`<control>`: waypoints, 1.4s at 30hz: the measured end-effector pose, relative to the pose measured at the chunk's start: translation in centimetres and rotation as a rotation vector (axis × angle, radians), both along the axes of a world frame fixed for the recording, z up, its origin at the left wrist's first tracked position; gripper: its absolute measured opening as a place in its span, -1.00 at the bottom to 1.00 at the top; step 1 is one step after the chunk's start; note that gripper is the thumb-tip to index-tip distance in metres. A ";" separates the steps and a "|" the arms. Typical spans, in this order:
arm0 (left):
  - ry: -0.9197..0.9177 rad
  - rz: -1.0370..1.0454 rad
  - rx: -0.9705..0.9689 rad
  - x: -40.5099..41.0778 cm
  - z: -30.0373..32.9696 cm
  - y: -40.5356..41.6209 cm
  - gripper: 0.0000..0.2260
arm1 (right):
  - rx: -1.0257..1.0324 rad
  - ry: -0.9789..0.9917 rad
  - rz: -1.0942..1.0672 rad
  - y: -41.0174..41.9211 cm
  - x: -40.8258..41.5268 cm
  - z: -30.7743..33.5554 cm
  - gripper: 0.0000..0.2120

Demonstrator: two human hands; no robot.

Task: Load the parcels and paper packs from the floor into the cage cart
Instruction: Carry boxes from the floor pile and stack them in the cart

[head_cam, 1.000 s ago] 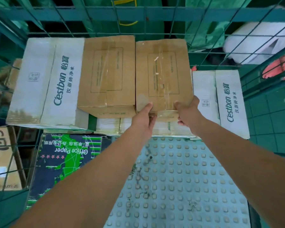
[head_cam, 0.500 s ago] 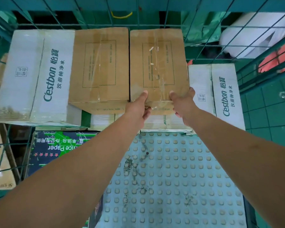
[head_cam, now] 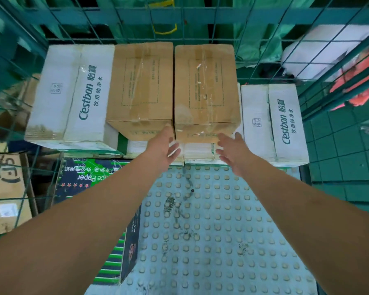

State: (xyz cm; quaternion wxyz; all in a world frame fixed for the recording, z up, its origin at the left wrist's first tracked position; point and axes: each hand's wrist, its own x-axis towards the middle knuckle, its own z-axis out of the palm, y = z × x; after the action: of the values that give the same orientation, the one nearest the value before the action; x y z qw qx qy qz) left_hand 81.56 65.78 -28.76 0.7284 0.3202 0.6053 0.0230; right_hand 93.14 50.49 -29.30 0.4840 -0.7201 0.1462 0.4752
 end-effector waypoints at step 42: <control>-0.110 1.178 0.148 -68.8 32.3 -28.6 -0.90 | 0.135 0.217 1.133 -8.2 -70.4 32.3 -0.90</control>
State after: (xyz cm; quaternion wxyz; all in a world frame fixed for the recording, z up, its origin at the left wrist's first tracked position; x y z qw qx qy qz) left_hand 12.80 37.23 3.49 0.5991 -0.0211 0.6391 0.4819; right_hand 22.70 42.25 2.98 0.1814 -0.6008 -0.2438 0.7394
